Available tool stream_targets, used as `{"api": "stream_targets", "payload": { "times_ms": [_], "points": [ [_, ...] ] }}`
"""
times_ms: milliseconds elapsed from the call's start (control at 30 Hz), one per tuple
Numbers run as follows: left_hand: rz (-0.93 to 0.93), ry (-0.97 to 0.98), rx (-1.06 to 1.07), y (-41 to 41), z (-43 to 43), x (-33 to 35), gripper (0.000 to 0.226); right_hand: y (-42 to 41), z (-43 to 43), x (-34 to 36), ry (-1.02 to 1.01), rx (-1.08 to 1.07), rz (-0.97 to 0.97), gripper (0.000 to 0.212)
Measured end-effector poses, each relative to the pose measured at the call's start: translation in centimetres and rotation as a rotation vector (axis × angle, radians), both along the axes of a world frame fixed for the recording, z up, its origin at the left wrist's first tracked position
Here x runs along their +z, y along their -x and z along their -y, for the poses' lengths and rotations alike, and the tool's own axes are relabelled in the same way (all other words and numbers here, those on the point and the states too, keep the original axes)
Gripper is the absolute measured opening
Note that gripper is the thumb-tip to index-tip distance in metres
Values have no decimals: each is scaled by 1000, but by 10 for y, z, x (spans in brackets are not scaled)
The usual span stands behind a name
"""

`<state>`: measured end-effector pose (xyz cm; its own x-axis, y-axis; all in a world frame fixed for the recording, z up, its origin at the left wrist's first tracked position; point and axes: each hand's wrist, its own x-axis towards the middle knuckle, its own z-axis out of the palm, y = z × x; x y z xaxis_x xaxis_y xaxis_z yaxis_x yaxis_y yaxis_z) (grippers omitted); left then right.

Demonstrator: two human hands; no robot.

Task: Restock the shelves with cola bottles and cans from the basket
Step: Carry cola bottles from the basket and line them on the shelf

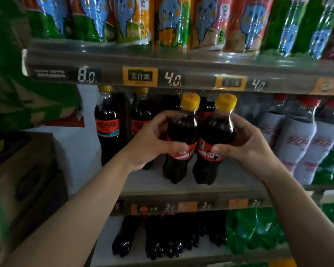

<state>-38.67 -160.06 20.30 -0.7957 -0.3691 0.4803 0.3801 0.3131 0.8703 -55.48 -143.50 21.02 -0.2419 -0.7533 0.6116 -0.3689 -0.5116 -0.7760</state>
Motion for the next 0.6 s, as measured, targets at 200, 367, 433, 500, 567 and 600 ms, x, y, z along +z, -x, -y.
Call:
{"api": "stream_targets", "payload": {
  "times_ms": [200, 367, 433, 500, 567, 600],
  "points": [
    [-15, -108, 97, 23, 21, -12, 64, 33, 20, -6, -42, -12, 14, 64],
    [-33, -164, 152, 37, 27, -15, 57, 56, 37, -12, -67, -13, 73, 59],
    [-15, -103, 205, 42, 23, -15, 49, 62, 43, -13, -97, -21, 67, 60],
    [-18, -54, 262, 46, 22, -19, 47, 69, 48, -13, -131, -32, 29, 61],
    [-45, -48, 312, 48, 21, -25, 49, 72, 50, -15, -148, -33, 24, 66],
    [-55, -47, 337, 49, 20, -28, 52, 72, 51, -17, -152, -36, 27, 69]
  ]
}}
